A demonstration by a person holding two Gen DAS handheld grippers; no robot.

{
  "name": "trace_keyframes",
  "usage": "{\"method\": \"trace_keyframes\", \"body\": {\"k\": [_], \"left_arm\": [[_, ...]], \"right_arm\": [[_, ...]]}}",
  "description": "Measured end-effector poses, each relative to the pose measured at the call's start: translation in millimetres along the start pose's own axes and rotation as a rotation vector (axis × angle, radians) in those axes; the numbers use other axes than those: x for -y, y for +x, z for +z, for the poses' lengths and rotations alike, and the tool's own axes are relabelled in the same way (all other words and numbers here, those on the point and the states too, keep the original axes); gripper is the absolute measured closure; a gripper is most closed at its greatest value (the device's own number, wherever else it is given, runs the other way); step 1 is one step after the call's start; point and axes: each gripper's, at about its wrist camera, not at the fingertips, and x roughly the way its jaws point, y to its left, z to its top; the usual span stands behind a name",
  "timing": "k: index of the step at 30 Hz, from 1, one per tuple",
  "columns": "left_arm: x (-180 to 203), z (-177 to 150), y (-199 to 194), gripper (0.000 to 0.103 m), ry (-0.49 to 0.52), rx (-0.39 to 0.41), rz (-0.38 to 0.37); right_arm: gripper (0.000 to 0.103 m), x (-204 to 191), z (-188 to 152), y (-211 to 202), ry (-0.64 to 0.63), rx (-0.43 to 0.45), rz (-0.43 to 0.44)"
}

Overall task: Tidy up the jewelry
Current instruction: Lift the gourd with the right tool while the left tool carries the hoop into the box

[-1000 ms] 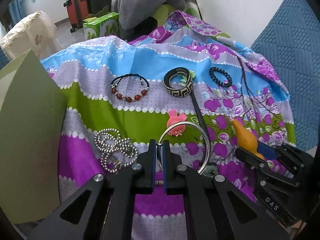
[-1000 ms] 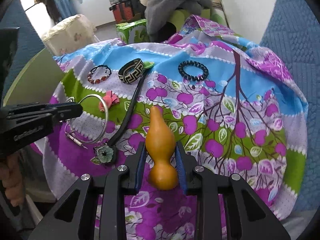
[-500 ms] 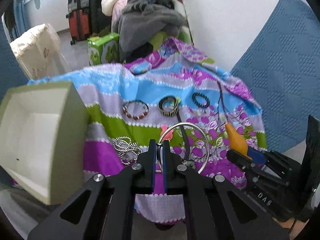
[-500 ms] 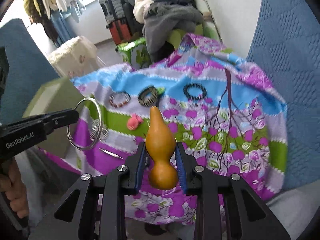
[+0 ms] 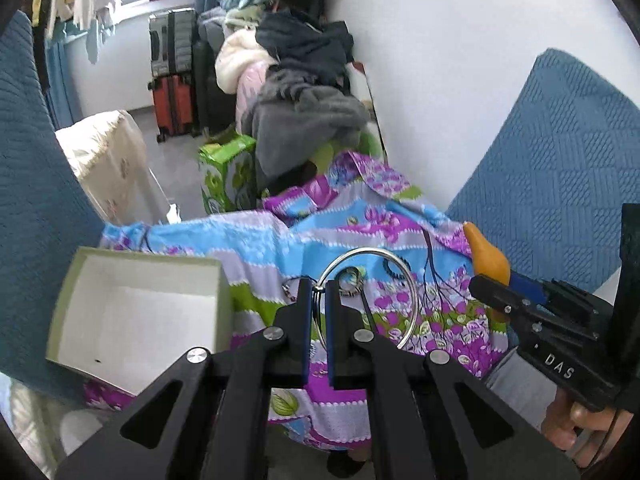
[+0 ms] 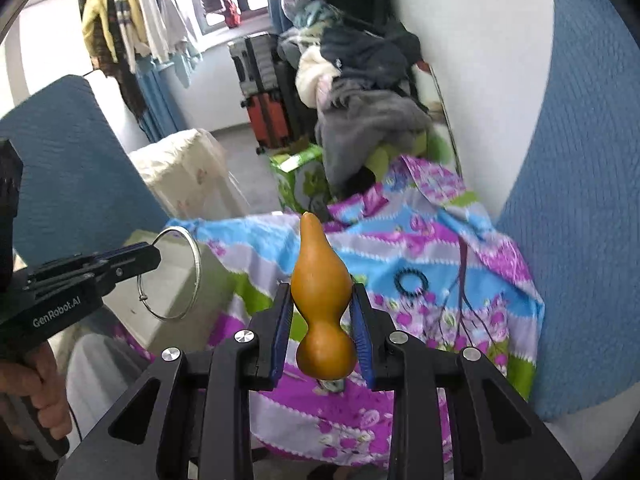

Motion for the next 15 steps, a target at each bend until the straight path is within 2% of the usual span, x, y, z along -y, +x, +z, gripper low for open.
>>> {"method": "trace_keyframes", "body": {"k": [9,12,15], "left_arm": [[-35,15,-37,0.098,-0.031,0.081,0.055],[-46,18,-46,0.098,-0.021,0.100,0.104],[-63,18,-55,0.098,-0.048,0.120,0.113]], "right_arm": [[0.077,-44,33,-15,-0.040,0.067,0.066],[0.077,-62,42,-14,-0.059,0.087,0.098],[0.076,-82,51,-8,-0.083,0.096,0.129]]}}
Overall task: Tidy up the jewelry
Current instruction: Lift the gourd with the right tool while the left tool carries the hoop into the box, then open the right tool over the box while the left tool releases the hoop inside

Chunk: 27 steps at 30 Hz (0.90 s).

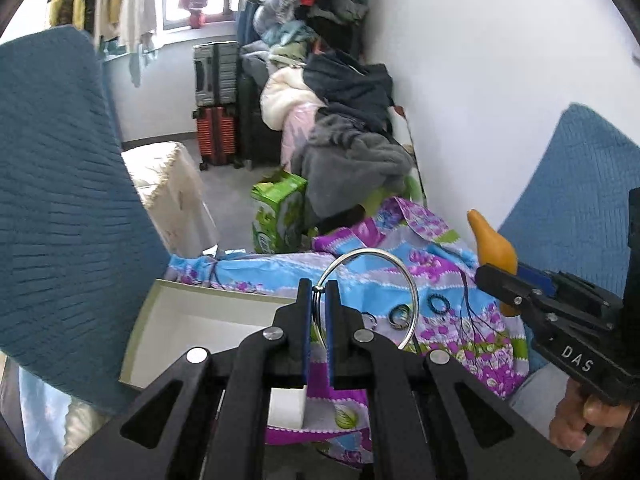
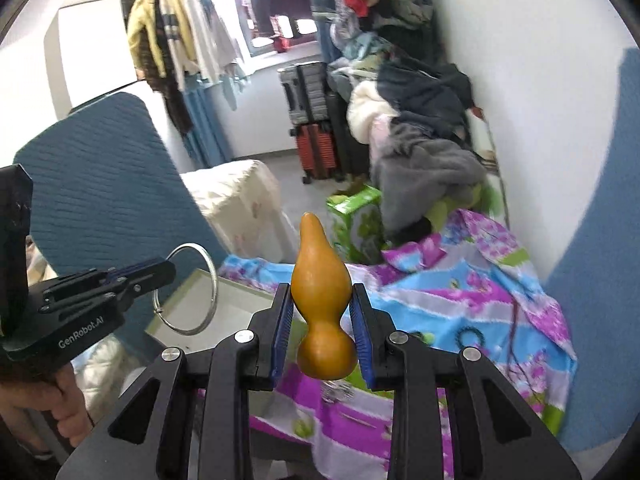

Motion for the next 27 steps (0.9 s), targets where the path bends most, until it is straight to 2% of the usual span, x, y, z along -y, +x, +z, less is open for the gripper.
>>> {"method": "trace_keyframes", "body": {"k": [4,10,20,27], "left_arm": [[-27,-5,-1,0.098,-0.041,-0.002,0.043],[-66,-22,12,0.098,-0.117,-0.026,0.102],[-115,-59,58,0.097,-0.204,-0.147,0.117],[-140,-78,90,0.096,-0.239,-0.229,0.119]], "right_arm": [[0.076,-27,6,13,-0.050,0.004,0.033],[0.076,-58,1,50,-0.092,-0.059,0.076],[0.076,-89,-31,125,-0.146,-0.242,0.112],[0.076,-99,-46,167,-0.165,-0.325,0.116]]}}
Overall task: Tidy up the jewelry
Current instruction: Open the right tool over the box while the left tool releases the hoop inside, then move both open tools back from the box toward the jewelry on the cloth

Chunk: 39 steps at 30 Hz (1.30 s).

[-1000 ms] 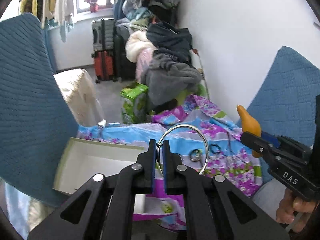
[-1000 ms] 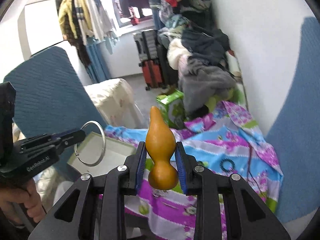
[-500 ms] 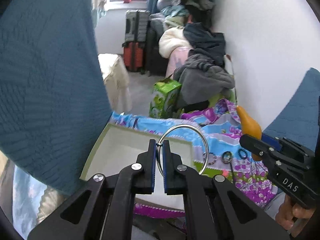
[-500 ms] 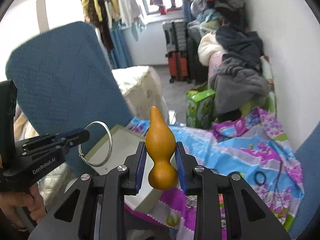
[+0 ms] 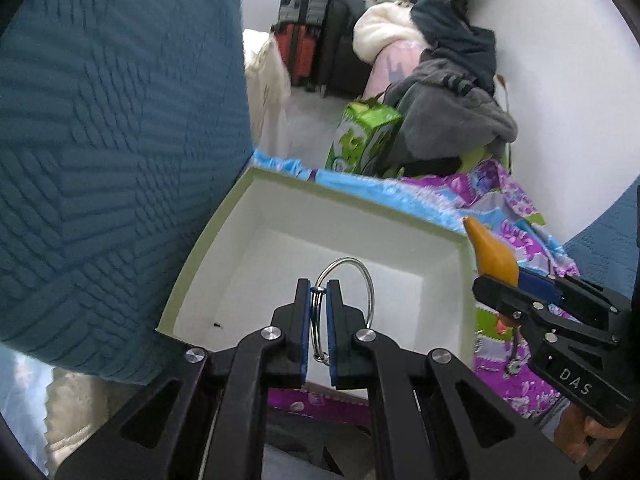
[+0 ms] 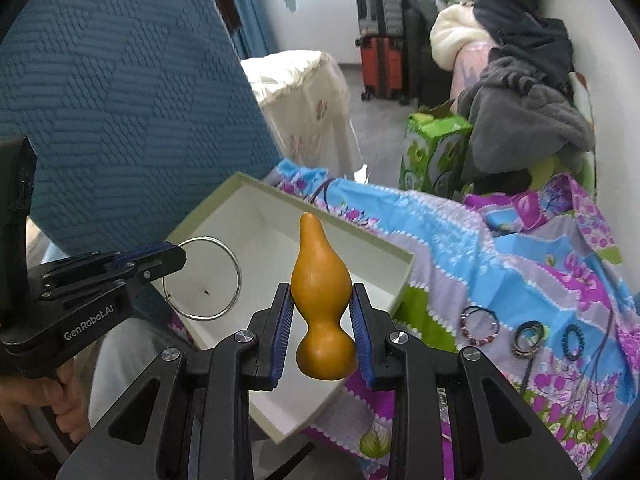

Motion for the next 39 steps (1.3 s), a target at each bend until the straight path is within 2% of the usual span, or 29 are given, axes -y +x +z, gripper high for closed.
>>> {"method": "trace_keyframes", "body": {"k": [7,15,18,22,23,30,39], "left_arm": [[-16,-6,29,0.096,-0.032,-0.070,0.013],[-11,-8,40,0.095,-0.033,-0.116,-0.014],[-11,-6,31,0.094,-0.029,-0.097,-0.016],[-10,0,12,0.062,-0.038,-0.049,-0.006],[-9,2,9,0.060,-0.038,-0.039,-0.004],[9,16,-38,0.060,-0.009,0.063,-0.014],[47,23,-93,0.059,0.034,0.176,-0.070]], "right_arm": [[0.076,0,-4,40,-0.026,-0.084,0.002],[0.076,-3,-7,54,-0.037,-0.125,0.015],[0.068,-1,-8,52,-0.024,-0.129,0.028],[0.067,0,-5,36,-0.025,-0.098,0.037],[0.068,1,-4,31,-0.024,-0.088,0.038],[0.067,9,5,-22,-0.010,0.023,0.021],[0.067,34,5,-107,0.034,0.170,-0.058]]}}
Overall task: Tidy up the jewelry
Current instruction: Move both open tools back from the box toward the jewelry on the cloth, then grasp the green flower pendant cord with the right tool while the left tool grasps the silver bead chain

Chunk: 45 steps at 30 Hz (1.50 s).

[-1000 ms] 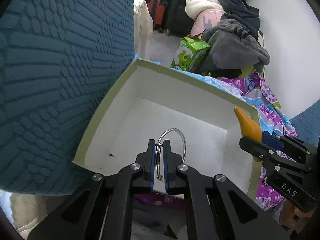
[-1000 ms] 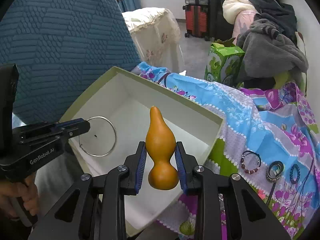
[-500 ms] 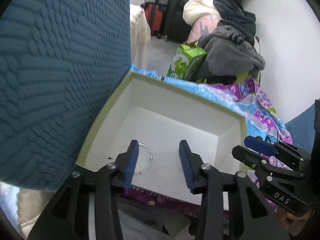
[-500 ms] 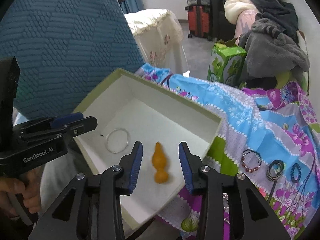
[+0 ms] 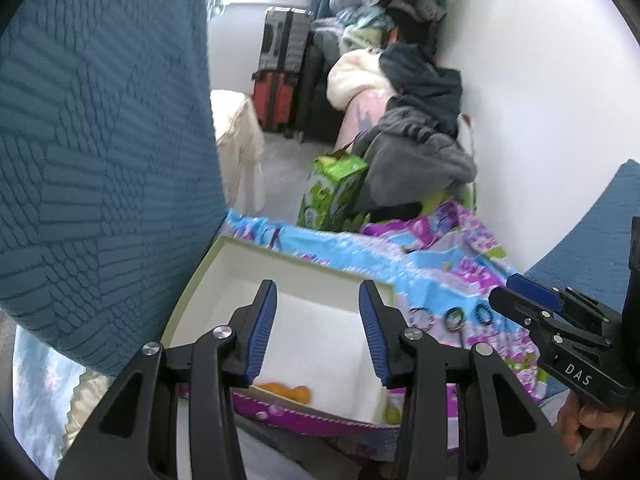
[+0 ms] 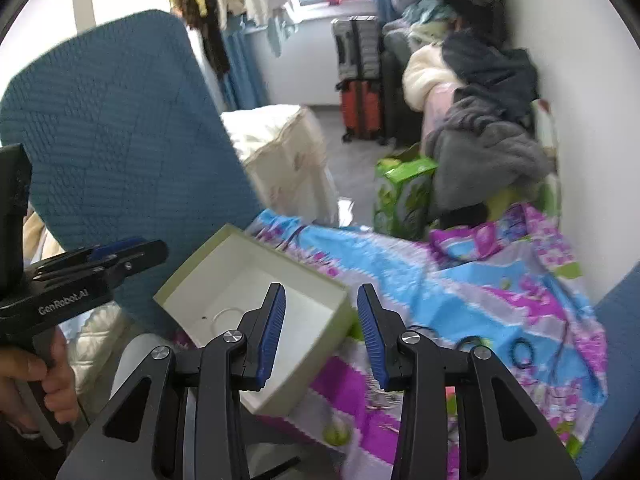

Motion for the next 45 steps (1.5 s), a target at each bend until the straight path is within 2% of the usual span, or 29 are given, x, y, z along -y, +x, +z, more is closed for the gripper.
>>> {"method": "trace_keyframes", "body": {"k": [9,12,22,34,38,42,45], "left_arm": [[44,7,-27,0.060,0.036,0.068,-0.058],[65,10,-31,0.059,0.052,0.086,-0.098],[117,-3,-19,0.060,0.122,0.084,-0.137],[148,-38,1,0.060,0.159,0.032,-0.207],[156,-52,22,0.060,0.140,0.008,-0.263],[166,-64,48,0.060,0.159,-0.038,-0.272],[165,-71,73,0.060,0.129,-0.079,-0.291]], "right_arm": [[0.067,35,1,-65,0.050,0.117,-0.069],[0.067,47,-2,-82,0.079,0.155,-0.093],[0.067,88,-28,-107,0.146,0.186,-0.167],[0.067,115,-71,-114,0.176,0.161,-0.215],[0.067,123,-90,-102,0.187,0.167,-0.243],[0.067,136,-111,-79,0.229,0.147,-0.248],[0.067,143,-125,-65,0.244,0.141,-0.241]]}}
